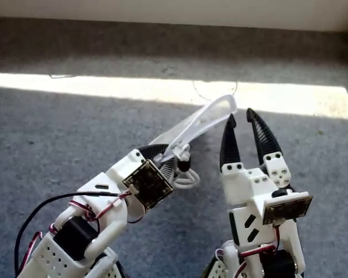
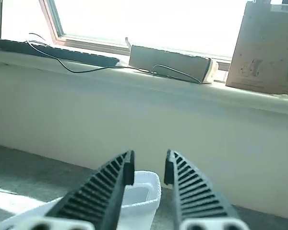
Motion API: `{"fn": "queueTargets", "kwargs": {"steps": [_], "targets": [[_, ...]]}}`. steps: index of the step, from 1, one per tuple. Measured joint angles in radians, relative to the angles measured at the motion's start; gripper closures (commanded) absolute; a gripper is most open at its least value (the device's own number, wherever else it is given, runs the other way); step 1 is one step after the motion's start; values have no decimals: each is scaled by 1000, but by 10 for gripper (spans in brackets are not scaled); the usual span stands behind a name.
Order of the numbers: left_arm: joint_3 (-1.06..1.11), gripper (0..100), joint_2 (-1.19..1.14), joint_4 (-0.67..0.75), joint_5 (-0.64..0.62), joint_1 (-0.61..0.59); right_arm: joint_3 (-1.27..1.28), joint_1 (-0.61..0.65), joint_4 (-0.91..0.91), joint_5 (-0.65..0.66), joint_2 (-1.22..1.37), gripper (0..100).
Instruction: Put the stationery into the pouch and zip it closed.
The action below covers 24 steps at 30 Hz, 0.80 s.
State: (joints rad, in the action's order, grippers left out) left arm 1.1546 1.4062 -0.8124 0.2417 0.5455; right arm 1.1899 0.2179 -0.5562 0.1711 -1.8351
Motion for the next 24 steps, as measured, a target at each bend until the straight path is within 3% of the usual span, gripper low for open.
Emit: {"fn": "queueTargets", "kwargs": {"steps": [3, 8, 14, 19, 24], "targets": [[0, 995, 0, 0, 0, 0, 0, -6, -38, -32, 0, 896], [0, 995, 0, 0, 0, 0, -57, 2, -261, -57, 3, 848], [0, 995, 0, 0, 0, 0, -147, 212, -552, -60, 0, 800], [0, 995, 0, 0, 0, 0, -152, 400, -588, -60, 0, 800], [0, 995, 0, 0, 0, 0, -106, 431, -585, -44, 0, 800]]}}
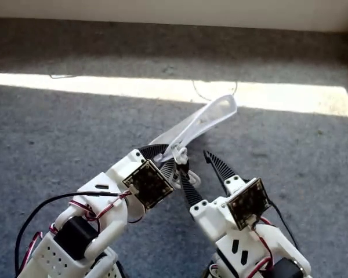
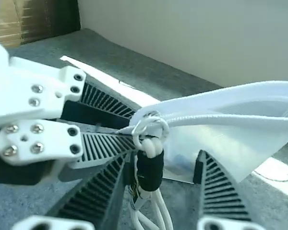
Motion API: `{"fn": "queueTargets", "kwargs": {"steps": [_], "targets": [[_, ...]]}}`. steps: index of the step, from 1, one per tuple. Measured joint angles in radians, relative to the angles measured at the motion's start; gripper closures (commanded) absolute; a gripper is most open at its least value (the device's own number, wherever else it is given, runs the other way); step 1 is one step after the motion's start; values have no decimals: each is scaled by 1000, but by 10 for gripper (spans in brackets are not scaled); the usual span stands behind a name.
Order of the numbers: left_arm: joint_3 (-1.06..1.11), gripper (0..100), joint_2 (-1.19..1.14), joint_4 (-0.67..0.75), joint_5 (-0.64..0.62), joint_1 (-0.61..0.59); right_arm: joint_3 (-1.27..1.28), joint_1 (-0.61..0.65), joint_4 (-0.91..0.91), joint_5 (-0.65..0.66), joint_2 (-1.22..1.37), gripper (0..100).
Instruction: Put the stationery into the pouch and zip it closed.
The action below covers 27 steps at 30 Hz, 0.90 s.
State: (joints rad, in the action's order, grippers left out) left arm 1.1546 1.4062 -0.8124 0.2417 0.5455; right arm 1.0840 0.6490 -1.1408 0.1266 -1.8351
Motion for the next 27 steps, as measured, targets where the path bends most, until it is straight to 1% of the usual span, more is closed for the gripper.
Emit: {"fn": "queueTargets", "kwargs": {"steps": [2, 5, 11, 15, 19, 27], "targets": [[0, 995, 0, 0, 0, 0, 44, 3, 0, 38, 0, 800], [0, 995, 0, 0, 0, 0, 95, 6, 0, 60, 2, 800], [0, 995, 0, 0, 0, 0, 103, 48, 23, 107, 2, 800], [0, 995, 0, 0, 0, 0, 106, 52, 80, 104, 5, 807], [0, 995, 0, 0, 0, -11, 112, 52, 107, 101, 8, 878], [0, 994, 0, 0, 0, -12, 207, 51, 207, 100, 2, 883]]}}
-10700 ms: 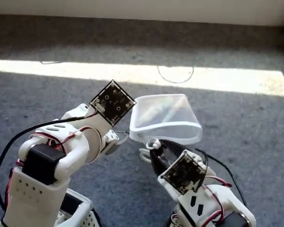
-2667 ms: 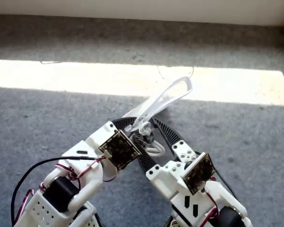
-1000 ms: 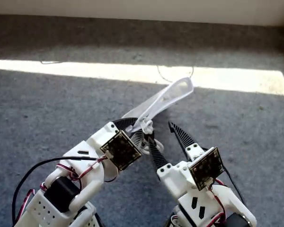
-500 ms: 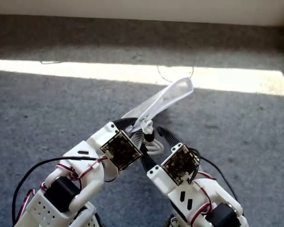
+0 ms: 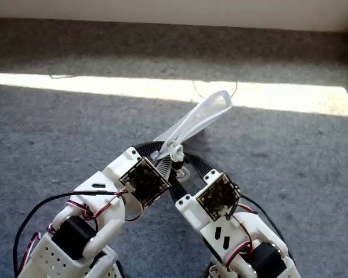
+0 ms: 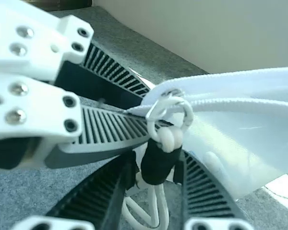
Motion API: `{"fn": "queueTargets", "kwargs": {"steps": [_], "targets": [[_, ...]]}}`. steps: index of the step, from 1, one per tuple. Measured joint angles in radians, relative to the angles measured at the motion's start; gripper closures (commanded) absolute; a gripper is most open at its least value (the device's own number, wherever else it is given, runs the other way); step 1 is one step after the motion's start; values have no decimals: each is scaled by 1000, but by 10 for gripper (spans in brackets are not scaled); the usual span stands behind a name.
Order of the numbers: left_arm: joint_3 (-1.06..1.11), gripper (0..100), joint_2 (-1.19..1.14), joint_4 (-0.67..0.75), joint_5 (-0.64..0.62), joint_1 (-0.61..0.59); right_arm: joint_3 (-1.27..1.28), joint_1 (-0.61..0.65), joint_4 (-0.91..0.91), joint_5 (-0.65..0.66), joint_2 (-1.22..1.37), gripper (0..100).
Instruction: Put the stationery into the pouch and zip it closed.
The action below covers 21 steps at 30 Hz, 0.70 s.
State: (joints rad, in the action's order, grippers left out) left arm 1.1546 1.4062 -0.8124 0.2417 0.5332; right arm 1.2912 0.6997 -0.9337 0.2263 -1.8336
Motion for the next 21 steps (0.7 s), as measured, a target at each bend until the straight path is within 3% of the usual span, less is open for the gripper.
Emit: {"fn": "queueTargets", "kwargs": {"steps": [6, 13, 21], "targets": [[0, 994, 0, 0, 0, 0, 2, -11, 2, 38, 0, 991], [0, 994, 0, 0, 0, 11, 2, -158, 3, 37, -2, 992], [0, 994, 0, 0, 0, 12, -78, -296, 3, -66, 0, 992]]}}
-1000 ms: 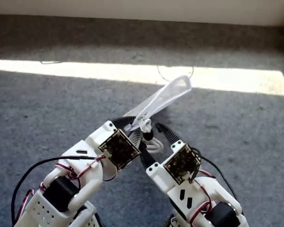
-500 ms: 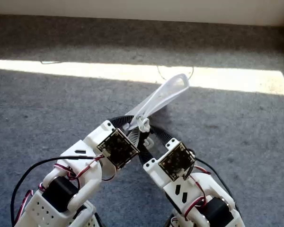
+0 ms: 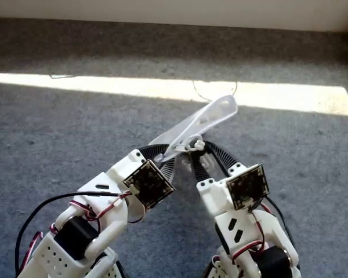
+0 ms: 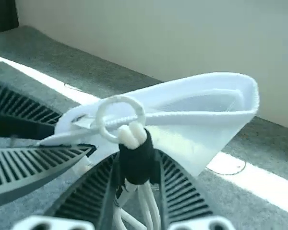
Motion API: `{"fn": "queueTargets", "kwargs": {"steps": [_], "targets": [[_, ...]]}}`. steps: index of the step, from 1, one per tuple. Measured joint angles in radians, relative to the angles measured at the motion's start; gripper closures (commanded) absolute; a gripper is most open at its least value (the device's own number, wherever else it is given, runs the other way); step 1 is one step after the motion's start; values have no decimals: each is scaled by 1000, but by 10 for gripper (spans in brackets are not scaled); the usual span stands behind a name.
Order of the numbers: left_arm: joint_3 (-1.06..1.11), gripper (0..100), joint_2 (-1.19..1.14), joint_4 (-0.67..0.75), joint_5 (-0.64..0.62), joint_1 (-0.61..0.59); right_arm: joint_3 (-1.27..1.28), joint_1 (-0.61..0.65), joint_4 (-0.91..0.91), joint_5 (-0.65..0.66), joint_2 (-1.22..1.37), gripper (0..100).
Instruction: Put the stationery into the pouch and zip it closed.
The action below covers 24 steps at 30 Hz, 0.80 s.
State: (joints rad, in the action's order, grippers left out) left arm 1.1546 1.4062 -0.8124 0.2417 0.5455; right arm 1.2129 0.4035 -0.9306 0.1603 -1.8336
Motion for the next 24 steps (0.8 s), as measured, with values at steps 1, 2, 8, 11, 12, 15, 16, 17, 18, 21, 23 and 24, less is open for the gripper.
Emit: {"fn": "queueTargets", "kwargs": {"steps": [1, 2, 8, 11, 12, 15, 16, 17, 18, 21, 23, 24], "targets": [[0, 994, 0, 0, 0, 0, -9, -11, 0, -9, 3, 992], [0, 994, 0, 0, 0, 0, -17, -21, 0, -15, 5, 992], [0, 995, -2, 6, 11, 0, -32, -87, 29, -31, 6, 992], [0, 995, -2, 2, 25, 0, -32, -129, 78, -31, 6, 992], [0, 995, -2, 2, 28, 0, -32, -140, 92, -31, 6, 992], [0, 995, -2, 2, 28, 0, -32, -181, 115, -32, 6, 992], [-2, 995, -2, 2, 28, 0, -32, -193, 123, -32, 6, 992], [-2, 995, -2, 2, 28, 2, -32, -206, 129, -35, 6, 992], [-2, 995, -2, 2, 28, 2, -32, -218, 135, -35, 6, 992], [-5, 995, -2, 3, 28, 2, -31, -259, 152, -55, 6, 992], [-11, 995, -2, 3, 28, 2, -31, -282, 160, -61, 6, 992], [-12, 995, 0, 5, 28, 3, -31, -295, 160, -61, 6, 992]]}}
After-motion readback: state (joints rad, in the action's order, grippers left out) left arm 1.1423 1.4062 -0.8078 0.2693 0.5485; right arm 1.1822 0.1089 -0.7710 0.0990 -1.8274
